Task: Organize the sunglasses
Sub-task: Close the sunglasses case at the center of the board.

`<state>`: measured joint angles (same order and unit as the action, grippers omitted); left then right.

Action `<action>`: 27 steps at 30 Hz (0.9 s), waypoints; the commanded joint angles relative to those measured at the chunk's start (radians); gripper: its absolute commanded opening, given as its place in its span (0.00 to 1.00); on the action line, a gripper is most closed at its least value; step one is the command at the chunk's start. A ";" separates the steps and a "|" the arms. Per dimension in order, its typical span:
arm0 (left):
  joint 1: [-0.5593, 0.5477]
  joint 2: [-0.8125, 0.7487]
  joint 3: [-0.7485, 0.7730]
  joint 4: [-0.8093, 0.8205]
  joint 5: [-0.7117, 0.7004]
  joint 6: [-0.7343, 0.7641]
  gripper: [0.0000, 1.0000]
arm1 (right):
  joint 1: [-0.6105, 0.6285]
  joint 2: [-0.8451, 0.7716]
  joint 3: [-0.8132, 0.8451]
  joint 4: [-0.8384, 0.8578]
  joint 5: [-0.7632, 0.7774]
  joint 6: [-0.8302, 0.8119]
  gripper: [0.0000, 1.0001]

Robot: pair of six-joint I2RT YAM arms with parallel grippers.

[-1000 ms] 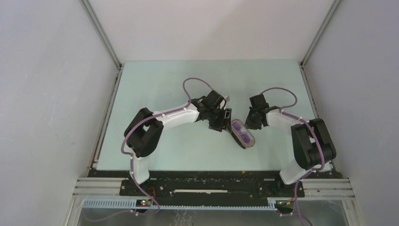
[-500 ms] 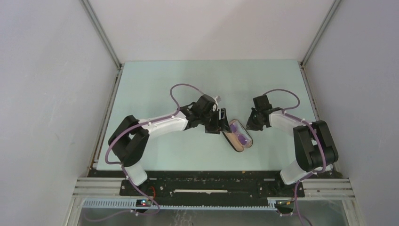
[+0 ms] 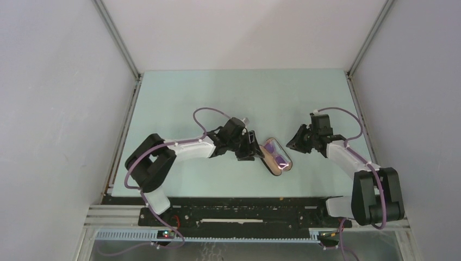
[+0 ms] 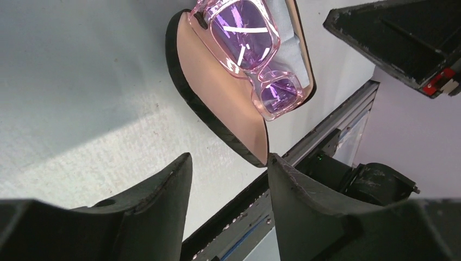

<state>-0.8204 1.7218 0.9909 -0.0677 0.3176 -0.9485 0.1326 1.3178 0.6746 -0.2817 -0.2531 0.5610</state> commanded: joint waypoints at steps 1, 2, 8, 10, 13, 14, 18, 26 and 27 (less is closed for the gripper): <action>0.002 -0.028 -0.051 0.149 0.004 -0.080 0.58 | -0.014 -0.029 -0.021 0.069 -0.137 -0.046 0.33; 0.004 -0.023 -0.054 0.163 0.007 -0.088 0.57 | -0.015 -0.022 -0.021 0.067 -0.149 -0.055 0.34; 0.008 0.022 -0.087 0.259 0.036 -0.145 0.50 | -0.030 0.014 -0.046 0.100 -0.202 -0.070 0.34; 0.009 0.031 -0.089 0.270 0.040 -0.147 0.46 | -0.033 0.023 -0.050 0.109 -0.199 -0.069 0.34; 0.010 0.036 -0.087 0.267 0.044 -0.144 0.45 | -0.041 0.034 -0.050 0.121 -0.191 -0.073 0.33; 0.011 0.039 -0.086 0.262 0.042 -0.141 0.45 | -0.043 0.041 -0.050 0.127 -0.192 -0.074 0.33; 0.013 0.040 -0.080 0.254 0.040 -0.138 0.43 | -0.048 0.071 -0.051 0.142 -0.208 -0.073 0.31; 0.017 0.060 -0.050 0.234 0.038 -0.121 0.35 | -0.049 0.077 -0.051 0.141 -0.221 -0.069 0.23; 0.018 0.061 -0.046 0.232 0.037 -0.120 0.34 | -0.049 0.076 -0.052 0.141 -0.224 -0.069 0.22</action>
<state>-0.8097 1.7683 0.9180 0.1551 0.3473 -1.0733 0.0864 1.3991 0.6231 -0.1612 -0.4549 0.5129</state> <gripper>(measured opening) 0.355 0.233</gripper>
